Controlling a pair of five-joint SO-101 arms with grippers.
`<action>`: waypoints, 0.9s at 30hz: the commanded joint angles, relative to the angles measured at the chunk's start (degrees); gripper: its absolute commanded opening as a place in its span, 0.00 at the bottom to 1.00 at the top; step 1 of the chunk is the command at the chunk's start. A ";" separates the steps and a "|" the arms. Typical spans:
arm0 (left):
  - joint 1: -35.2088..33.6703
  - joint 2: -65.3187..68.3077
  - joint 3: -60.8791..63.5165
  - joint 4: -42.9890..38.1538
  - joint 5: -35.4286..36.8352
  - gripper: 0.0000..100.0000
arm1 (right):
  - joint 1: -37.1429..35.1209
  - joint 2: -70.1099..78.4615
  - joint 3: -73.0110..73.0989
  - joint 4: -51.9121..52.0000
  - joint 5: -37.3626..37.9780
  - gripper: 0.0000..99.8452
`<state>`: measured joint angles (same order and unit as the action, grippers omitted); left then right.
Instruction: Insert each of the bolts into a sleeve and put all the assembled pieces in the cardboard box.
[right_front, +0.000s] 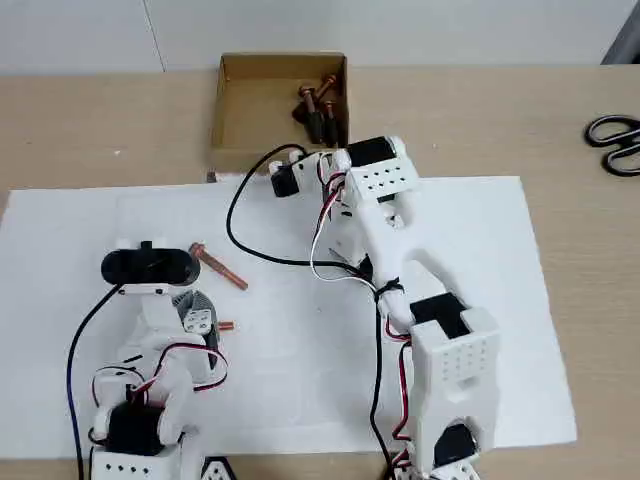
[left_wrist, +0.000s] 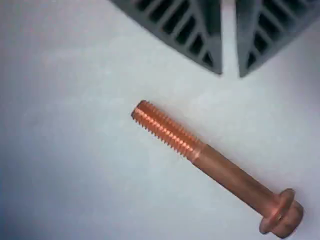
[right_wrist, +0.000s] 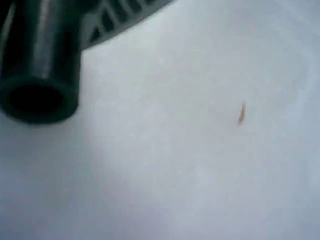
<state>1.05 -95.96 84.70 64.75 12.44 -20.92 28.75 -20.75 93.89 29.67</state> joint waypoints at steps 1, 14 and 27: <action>-0.18 -0.62 -2.86 -0.09 -0.26 0.01 | -0.57 -0.04 -0.26 -0.92 0.18 0.10; -0.18 -0.62 -2.86 -0.09 -0.35 0.01 | -0.40 1.89 -0.26 -0.92 0.70 0.16; -0.18 -0.62 -2.86 -0.09 -0.44 0.01 | -0.31 3.47 0.09 -2.07 0.97 0.16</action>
<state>1.05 -95.96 84.70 64.75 12.44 -21.10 32.09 -20.66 93.19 30.02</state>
